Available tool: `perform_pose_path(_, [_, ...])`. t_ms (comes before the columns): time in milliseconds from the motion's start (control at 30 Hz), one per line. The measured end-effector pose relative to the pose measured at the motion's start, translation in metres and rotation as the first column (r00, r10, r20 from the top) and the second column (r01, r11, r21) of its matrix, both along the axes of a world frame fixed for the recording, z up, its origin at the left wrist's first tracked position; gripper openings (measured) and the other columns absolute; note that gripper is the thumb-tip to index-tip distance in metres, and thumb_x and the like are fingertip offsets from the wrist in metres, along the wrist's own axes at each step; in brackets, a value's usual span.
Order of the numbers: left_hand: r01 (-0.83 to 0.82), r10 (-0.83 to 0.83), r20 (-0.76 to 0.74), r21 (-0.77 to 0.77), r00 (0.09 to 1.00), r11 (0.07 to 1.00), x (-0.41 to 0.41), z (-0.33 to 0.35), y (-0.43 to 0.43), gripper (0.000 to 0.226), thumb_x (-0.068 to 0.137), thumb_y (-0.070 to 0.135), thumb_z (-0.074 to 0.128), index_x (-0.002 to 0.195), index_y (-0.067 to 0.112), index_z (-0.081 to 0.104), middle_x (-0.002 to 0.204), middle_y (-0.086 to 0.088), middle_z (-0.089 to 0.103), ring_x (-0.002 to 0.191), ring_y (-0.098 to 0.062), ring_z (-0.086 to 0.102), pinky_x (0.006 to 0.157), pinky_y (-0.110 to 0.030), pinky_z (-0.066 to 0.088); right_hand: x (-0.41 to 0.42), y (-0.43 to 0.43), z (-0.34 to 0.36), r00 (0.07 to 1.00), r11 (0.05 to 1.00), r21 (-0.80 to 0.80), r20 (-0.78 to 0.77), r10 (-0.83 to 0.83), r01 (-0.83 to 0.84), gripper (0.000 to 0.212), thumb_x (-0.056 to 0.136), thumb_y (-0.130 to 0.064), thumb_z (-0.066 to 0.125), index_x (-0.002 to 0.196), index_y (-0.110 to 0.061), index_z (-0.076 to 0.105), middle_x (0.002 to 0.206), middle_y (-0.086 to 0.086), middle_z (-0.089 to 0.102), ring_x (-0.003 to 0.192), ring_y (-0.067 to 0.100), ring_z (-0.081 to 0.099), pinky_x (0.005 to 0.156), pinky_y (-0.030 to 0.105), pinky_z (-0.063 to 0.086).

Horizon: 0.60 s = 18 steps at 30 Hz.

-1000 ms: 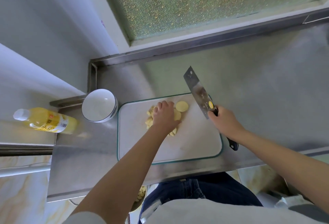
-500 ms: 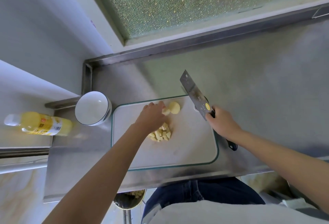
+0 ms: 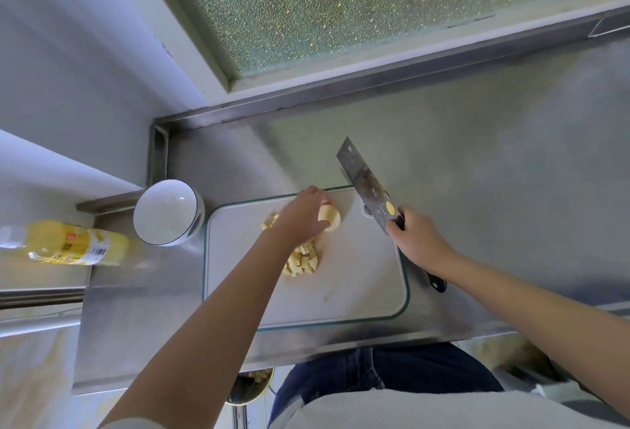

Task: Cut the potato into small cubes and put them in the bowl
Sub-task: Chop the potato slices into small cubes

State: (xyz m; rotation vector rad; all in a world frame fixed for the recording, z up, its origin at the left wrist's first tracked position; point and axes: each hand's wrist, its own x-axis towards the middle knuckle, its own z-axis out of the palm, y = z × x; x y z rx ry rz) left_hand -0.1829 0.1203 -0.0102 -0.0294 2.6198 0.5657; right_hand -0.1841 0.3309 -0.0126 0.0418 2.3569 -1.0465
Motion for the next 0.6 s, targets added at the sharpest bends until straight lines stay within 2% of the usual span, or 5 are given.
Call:
perform_pose_path(133, [-0.055, 0.055, -0.045, 0.000, 0.997, 0.998, 0.007, -0.004, 0.004, 0.051, 0.077, 0.011, 0.068, 0.123, 0.013, 0.046, 0.119, -0.007, 0.047, 0.106, -0.024, 0.052, 0.085, -0.032, 0.042, 0.005, 0.002, -0.001, 1.000, 1.000, 0.009, -0.003, 0.012, -0.012, 0.032, 0.091, -0.014, 0.046, 0.064, -0.018, 0.030, 0.058, -0.001, 0.038, 0.052, 0.014, 0.033, 0.049, 0.027, 0.025])
perform_pose_path(233, [-0.073, 0.074, -0.036, 0.026, 0.997, 0.997, 0.014, -0.002, 0.003, 0.035, 0.080, 0.012, 0.064, 0.113, 0.011, 0.055, 0.113, -0.007, 0.048, 0.100, -0.024, 0.052, 0.081, -0.028, 0.039, 0.008, 0.002, -0.001, 1.000, 1.000, 0.008, -0.001, 0.005, -0.005, 0.032, 0.091, -0.014, 0.046, 0.064, -0.017, 0.031, 0.057, -0.001, 0.038, 0.052, 0.014, 0.033, 0.050, 0.027, 0.026])
perform_pose_path(433, [-0.043, 0.044, -0.084, 0.022, 0.995, 0.999, 0.039, 0.002, -0.001, 0.022, 0.080, 0.012, 0.060, 0.101, 0.011, 0.057, 0.103, -0.004, 0.055, 0.093, -0.020, 0.052, 0.071, -0.023, 0.036, 0.017, -0.007, 0.002, 1.000, 0.999, 0.024, 0.001, 0.031, -0.031, 0.028, 0.091, -0.015, 0.046, 0.067, -0.015, 0.034, 0.058, 0.000, 0.040, 0.052, 0.015, 0.035, 0.050, 0.027, 0.027])
perform_pose_path(600, [-0.257, 0.284, -0.224, 0.145, 0.932, 0.956, 0.067, 0.007, -0.022, 0.019, 0.080, 0.012, 0.065, 0.097, 0.011, 0.059, 0.097, 0.000, 0.054, 0.083, -0.015, 0.048, 0.070, -0.023, 0.041, 0.032, -0.025, 0.010, 0.997, 0.997, 0.002, -0.030, 0.073, -0.073, 0.032, 0.092, -0.015, 0.046, 0.064, -0.019, 0.033, 0.057, 0.000, 0.040, 0.052, 0.017, 0.037, 0.046, 0.021, 0.029])
